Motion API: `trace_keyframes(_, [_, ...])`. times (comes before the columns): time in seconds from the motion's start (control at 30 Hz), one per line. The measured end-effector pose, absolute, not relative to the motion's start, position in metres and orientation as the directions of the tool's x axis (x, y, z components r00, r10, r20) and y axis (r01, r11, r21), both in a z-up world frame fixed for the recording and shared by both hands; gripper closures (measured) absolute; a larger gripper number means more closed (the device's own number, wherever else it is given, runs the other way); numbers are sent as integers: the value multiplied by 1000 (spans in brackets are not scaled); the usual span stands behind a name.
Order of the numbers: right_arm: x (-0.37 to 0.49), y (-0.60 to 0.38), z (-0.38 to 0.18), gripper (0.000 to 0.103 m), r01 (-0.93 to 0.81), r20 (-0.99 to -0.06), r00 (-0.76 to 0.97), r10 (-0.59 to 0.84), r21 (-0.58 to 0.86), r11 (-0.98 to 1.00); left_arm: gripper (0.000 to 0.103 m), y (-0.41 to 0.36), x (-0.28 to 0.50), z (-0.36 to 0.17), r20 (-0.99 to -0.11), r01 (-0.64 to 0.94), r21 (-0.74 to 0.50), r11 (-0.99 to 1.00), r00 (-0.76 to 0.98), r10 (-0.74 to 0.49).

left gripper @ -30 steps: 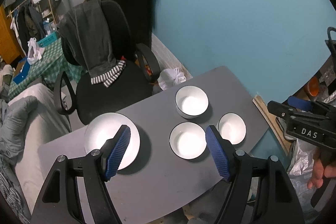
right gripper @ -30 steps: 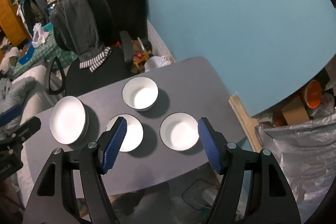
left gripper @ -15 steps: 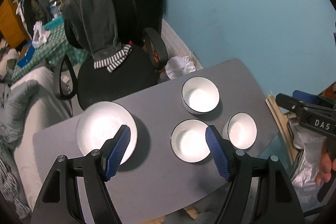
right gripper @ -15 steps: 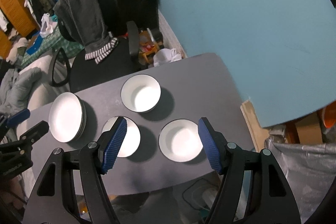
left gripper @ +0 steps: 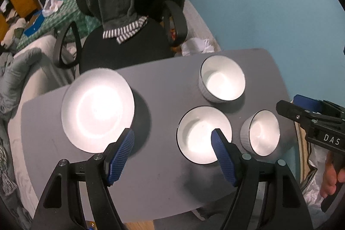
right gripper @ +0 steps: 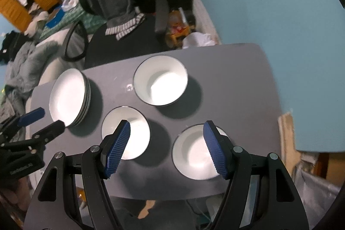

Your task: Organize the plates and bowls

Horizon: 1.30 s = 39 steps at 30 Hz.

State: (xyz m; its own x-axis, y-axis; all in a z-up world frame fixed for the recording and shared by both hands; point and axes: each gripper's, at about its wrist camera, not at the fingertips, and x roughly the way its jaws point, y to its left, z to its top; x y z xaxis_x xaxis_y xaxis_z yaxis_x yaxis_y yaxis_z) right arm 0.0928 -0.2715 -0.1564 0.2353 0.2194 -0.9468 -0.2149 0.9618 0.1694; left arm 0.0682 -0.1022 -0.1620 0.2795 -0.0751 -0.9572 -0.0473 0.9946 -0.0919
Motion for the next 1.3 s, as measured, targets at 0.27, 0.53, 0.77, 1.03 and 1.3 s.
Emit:
trace_keyframes(0.27, [104,-257,-197,33,-314,-950,163,267,206,927,28,-101,70,-192,-968,-90,-84,992,245,-60])
trace_keyframes(0.53, [103,-243,-233,33,-374,-957,89,278,226,900,28,-96,68,-224,-967,-137,-140,981,233,-105])
trace_keyframes(0.77, [109,-234,-255,33,-388,-955,51,291,249,887,28,-92,71,-250,-975,-165,-145,976,189,-113])
trace_keyframes(1.03, [111,-226,-275,34,-409,-965,16,262,233,882,28,-100,75,-268,-983,-159,-120,980,160,-94])
trace_keyframes(1.3, [108,-222,-286,42,-444,-965,-20,261,242,863,28,-102,73,-281,-985,-181,-127,975,138,-103])
